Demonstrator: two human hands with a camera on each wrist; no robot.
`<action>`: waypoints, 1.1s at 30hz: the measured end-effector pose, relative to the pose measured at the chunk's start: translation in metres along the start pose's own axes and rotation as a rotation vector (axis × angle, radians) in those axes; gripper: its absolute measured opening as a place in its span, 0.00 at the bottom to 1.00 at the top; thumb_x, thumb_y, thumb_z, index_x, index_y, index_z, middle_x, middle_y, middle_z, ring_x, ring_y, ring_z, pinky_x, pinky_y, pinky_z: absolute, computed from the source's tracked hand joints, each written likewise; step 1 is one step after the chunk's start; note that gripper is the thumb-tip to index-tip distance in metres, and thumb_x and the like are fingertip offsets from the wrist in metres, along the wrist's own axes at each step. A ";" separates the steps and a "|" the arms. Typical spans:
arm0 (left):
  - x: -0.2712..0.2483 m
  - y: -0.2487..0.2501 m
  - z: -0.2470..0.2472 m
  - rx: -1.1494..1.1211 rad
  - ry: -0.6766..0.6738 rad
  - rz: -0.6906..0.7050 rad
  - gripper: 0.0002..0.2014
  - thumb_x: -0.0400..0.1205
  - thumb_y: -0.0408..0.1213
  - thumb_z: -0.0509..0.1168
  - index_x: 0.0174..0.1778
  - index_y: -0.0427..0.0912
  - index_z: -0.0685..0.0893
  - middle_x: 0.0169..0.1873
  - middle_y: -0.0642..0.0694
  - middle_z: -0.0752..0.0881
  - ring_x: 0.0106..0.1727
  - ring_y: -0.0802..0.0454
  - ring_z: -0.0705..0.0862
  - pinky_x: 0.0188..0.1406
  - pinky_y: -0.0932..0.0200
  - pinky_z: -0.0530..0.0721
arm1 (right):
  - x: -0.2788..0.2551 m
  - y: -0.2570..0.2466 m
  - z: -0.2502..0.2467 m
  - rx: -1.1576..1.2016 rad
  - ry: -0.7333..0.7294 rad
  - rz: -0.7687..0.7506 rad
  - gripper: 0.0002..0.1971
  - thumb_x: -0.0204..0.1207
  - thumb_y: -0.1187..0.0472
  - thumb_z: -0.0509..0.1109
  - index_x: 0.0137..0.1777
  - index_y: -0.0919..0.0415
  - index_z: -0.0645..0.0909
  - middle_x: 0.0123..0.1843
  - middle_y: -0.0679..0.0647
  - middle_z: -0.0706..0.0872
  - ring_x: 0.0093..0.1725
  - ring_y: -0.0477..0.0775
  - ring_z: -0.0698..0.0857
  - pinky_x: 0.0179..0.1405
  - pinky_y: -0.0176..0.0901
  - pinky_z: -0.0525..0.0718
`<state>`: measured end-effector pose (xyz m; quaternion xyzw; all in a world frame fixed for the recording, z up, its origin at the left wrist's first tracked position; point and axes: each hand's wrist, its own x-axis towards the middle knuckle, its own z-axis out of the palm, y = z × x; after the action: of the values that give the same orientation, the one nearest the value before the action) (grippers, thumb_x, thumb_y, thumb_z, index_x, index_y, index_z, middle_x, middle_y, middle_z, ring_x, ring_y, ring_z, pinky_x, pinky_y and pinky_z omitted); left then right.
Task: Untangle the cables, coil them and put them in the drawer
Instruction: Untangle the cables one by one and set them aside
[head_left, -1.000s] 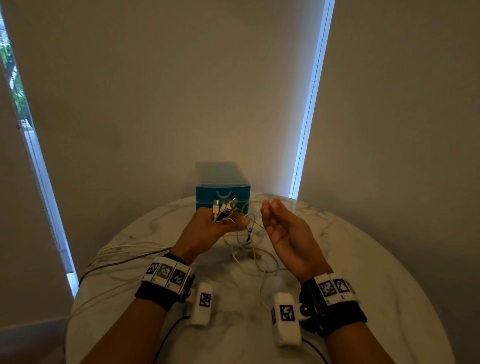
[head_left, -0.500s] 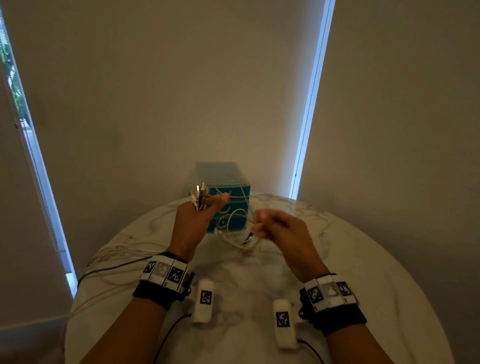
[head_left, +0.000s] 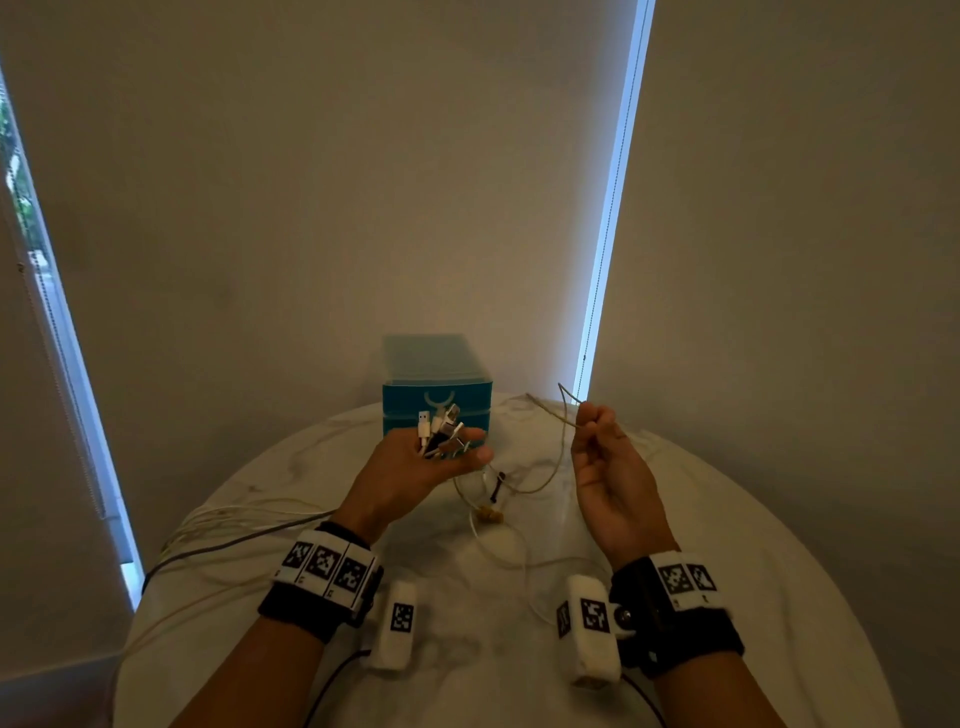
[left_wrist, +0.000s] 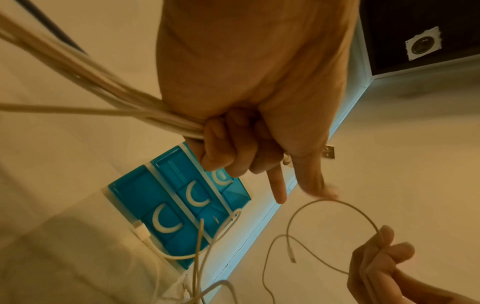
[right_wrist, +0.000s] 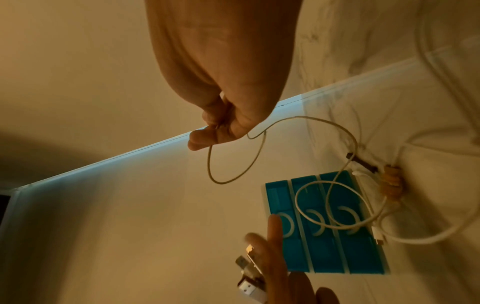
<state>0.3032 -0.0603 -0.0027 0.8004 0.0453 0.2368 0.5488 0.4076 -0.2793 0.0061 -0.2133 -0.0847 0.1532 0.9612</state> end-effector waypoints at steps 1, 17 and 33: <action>-0.002 0.004 0.000 0.005 -0.001 -0.006 0.14 0.81 0.61 0.76 0.55 0.58 0.97 0.46 0.71 0.94 0.49 0.77 0.89 0.56 0.60 0.86 | -0.002 0.002 0.002 -0.006 -0.011 0.004 0.08 0.91 0.65 0.66 0.58 0.68 0.85 0.53 0.60 0.93 0.49 0.49 0.96 0.43 0.32 0.92; 0.000 0.006 -0.007 -0.159 0.132 0.018 0.05 0.81 0.43 0.80 0.49 0.49 0.98 0.46 0.56 0.97 0.44 0.69 0.91 0.40 0.72 0.81 | -0.008 0.006 -0.004 -1.139 0.084 0.023 0.19 0.86 0.47 0.75 0.58 0.66 0.87 0.50 0.60 0.92 0.42 0.57 0.94 0.38 0.46 0.93; -0.001 0.003 -0.005 0.219 -0.295 0.108 0.06 0.80 0.43 0.81 0.51 0.48 0.97 0.47 0.59 0.96 0.50 0.66 0.92 0.47 0.78 0.80 | -0.022 0.031 0.013 -0.972 -0.191 -0.118 0.12 0.87 0.54 0.75 0.67 0.54 0.90 0.56 0.52 0.97 0.58 0.51 0.95 0.62 0.51 0.92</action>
<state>0.2996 -0.0577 0.0008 0.8827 -0.0534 0.1396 0.4455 0.3762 -0.2550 0.0021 -0.6164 -0.2461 0.0600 0.7456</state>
